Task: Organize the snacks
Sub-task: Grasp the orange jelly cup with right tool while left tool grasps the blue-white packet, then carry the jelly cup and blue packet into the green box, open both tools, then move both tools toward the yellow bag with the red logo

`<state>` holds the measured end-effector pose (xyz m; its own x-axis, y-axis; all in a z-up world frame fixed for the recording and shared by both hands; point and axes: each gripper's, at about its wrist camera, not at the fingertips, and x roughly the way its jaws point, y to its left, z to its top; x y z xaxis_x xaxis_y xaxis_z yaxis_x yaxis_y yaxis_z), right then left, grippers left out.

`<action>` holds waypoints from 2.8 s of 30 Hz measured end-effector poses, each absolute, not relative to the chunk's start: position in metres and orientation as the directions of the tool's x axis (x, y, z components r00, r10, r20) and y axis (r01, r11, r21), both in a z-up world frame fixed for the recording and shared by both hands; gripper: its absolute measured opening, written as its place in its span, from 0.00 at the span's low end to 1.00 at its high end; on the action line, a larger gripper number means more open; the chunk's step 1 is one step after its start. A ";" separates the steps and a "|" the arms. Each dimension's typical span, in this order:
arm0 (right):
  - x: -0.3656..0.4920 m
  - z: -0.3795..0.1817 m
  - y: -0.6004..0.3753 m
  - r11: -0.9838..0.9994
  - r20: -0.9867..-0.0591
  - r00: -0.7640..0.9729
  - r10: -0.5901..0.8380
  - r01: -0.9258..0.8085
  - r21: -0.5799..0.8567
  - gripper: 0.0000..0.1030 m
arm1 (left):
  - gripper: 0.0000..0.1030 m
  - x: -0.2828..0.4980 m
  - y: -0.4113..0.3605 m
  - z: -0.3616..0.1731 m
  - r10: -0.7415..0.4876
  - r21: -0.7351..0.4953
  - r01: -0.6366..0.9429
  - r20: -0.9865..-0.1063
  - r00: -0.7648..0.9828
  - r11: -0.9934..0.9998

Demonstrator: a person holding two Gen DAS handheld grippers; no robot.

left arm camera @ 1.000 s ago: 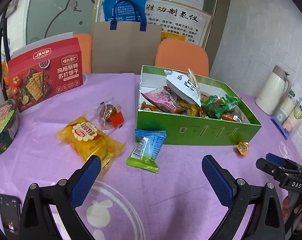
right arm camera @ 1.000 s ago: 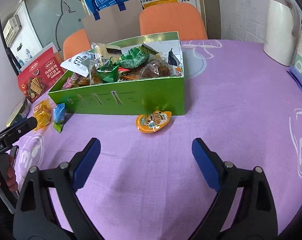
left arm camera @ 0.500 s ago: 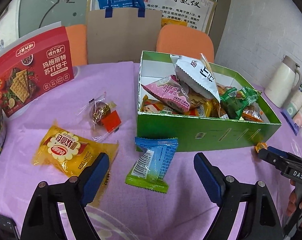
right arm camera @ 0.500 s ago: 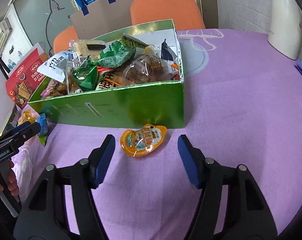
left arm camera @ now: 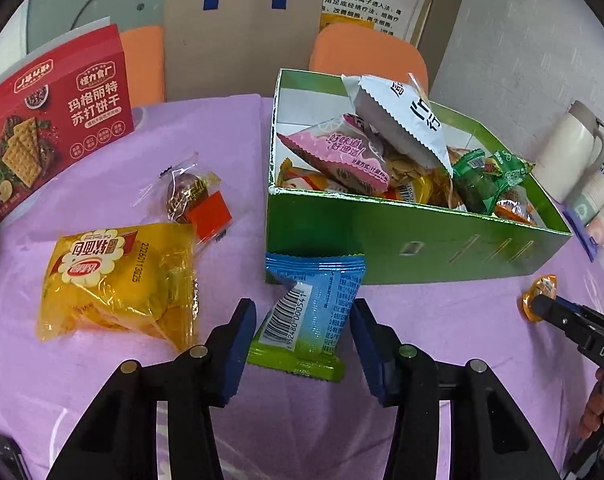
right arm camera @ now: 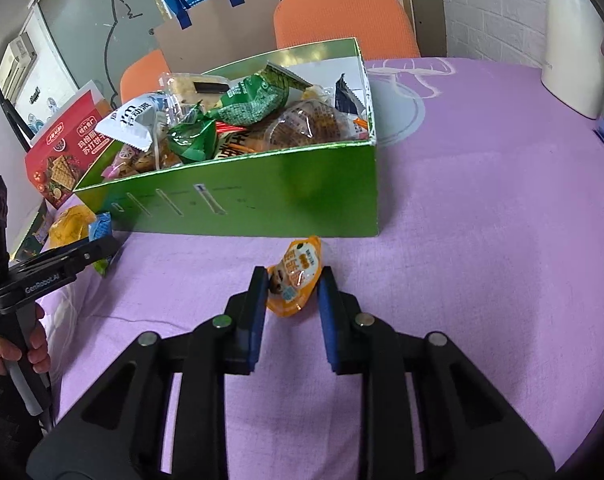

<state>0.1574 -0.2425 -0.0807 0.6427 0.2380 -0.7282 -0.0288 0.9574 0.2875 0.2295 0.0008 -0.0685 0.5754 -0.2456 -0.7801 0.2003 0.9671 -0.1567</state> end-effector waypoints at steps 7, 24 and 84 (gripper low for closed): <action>0.137 -0.071 -0.241 0.954 -0.707 0.660 0.254 -0.049 0.297 0.26 | 0.32 0.219 -0.005 -0.065 -0.279 -0.186 0.219 -0.782 0.557 0.958; 0.108 -0.011 -0.230 0.942 -0.596 0.741 0.309 -0.154 0.298 0.26 | 0.28 0.163 -0.032 0.038 -0.396 -0.200 0.353 -0.631 0.667 0.914; 0.144 0.031 -0.227 0.927 -0.451 0.821 0.350 -0.237 0.290 0.95 | 1.00 0.172 -0.032 0.073 -0.199 -0.118 0.161 -0.589 0.783 0.980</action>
<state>0.1436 -0.2267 0.0310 0.8211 0.3501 -0.4508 -0.2365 0.9275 0.2896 0.1721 -0.0318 0.0728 0.7833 -0.1992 -0.5889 0.1608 0.9800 -0.1175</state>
